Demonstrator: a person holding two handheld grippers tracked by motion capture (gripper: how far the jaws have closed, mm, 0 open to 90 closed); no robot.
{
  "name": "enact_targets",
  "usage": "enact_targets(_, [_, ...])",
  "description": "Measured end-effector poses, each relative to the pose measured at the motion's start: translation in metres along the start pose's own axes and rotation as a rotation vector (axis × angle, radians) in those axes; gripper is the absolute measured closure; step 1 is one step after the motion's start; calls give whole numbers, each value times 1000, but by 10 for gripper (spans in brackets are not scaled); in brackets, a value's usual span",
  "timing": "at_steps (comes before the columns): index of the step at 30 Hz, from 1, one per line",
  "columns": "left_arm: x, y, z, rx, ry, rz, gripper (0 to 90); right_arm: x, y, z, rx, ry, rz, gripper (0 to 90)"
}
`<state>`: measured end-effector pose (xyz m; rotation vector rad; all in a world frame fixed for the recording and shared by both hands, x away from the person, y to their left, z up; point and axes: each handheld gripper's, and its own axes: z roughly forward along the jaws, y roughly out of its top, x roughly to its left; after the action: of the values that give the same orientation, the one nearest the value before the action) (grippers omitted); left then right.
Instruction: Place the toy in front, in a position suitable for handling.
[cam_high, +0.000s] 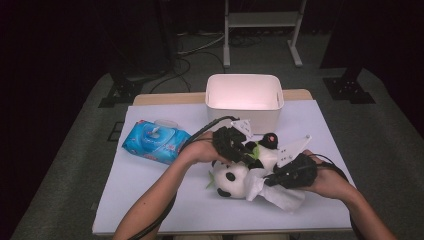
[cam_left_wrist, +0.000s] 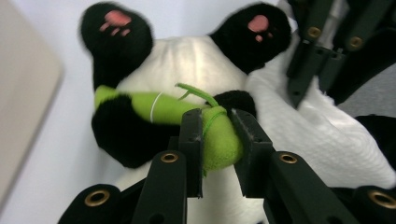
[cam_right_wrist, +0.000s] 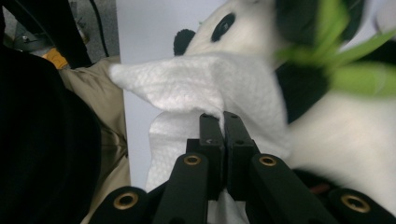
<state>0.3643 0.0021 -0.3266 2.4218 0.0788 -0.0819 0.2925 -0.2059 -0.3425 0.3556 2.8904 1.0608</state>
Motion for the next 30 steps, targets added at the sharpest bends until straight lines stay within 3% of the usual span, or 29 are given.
enact_targets(6, [-9,-1,5,19,-11,30,733,-14,1,-13,-11,-44,30,877])
enact_targets(12, [-13,-8,6,15,-25,34,693,-25,-15,-16,-1,-81,93,877])
enact_targets(18, [-14,-15,2,19,-16,11,556,-23,-18,-9,49,-104,80,878])
enact_targets(23, [-16,-21,-3,14,8,8,493,-21,-19,-7,65,-104,79,878])
enact_targets(30, [-17,-26,1,9,1,9,503,-28,-14,-17,35,-145,75,878])
